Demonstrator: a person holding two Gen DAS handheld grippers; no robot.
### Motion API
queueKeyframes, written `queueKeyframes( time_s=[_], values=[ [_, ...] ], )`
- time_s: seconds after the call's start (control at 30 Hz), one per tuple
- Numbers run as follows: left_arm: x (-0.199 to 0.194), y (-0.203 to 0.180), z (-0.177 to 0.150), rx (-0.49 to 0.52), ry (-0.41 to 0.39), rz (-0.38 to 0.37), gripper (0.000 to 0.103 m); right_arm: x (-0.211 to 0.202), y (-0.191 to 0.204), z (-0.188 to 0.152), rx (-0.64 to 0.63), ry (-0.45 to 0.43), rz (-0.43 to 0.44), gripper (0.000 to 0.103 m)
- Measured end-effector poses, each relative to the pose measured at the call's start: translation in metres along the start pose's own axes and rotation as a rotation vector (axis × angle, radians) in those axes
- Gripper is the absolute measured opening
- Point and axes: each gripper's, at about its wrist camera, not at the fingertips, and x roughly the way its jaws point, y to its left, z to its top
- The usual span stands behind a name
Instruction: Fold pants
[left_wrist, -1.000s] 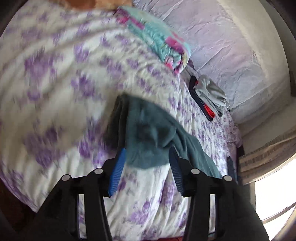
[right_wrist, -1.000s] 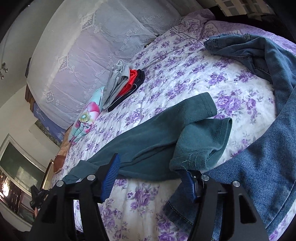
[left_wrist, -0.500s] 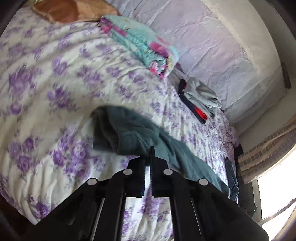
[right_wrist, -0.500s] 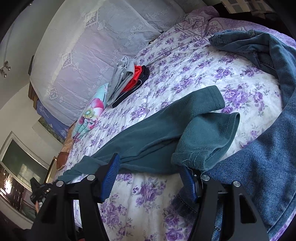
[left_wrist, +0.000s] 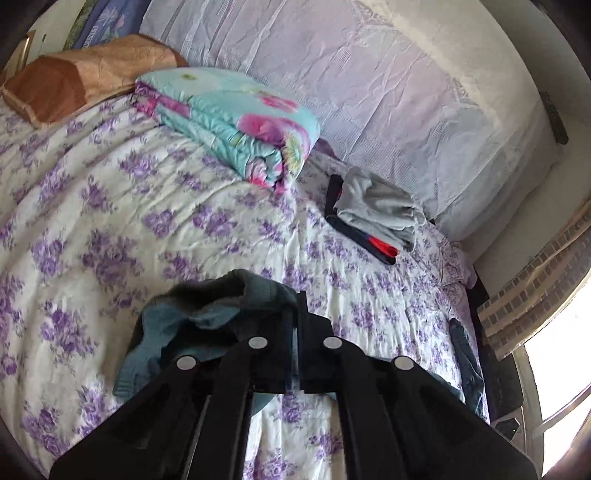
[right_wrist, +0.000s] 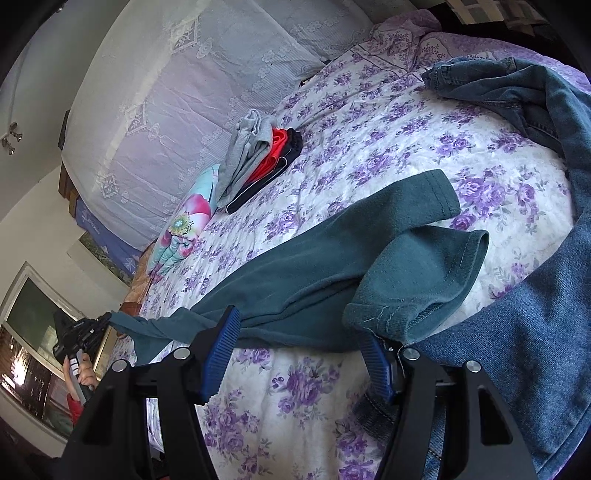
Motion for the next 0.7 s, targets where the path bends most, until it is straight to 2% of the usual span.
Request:
queueKeyframes(
  time_s=[0.07,0.23,0.37,0.53,0.63,0.7],
  values=[
    [-0.002,0.008,-0.002,-0.014,-0.009,0.007,0.001,0.001,-0.001,0.001,0.003,0.001,0.001,0.065],
    [-0.011,0.028,-0.003,-0.082,-0.027,-0.039,0.001,-0.004,-0.001,0.000,0.020,0.019,-0.001,0.065],
    [-0.014,0.028,-0.007,-0.072,-0.031,-0.049,0.000,-0.008,-0.006,-0.008,0.049,0.061,-0.001,0.065],
    [-0.016,0.027,-0.008,-0.072,-0.035,-0.051,0.001,0.007,-0.002,-0.020,-0.020,0.126,-0.087,0.062],
    [-0.016,0.029,-0.007,-0.074,-0.035,-0.050,0.001,0.020,0.000,-0.018,-0.076,0.164,-0.142,0.051],
    [-0.015,0.031,-0.007,-0.077,-0.035,-0.049,0.001,0.029,-0.008,-0.011,-0.051,0.174,-0.142,0.044]
  ],
)
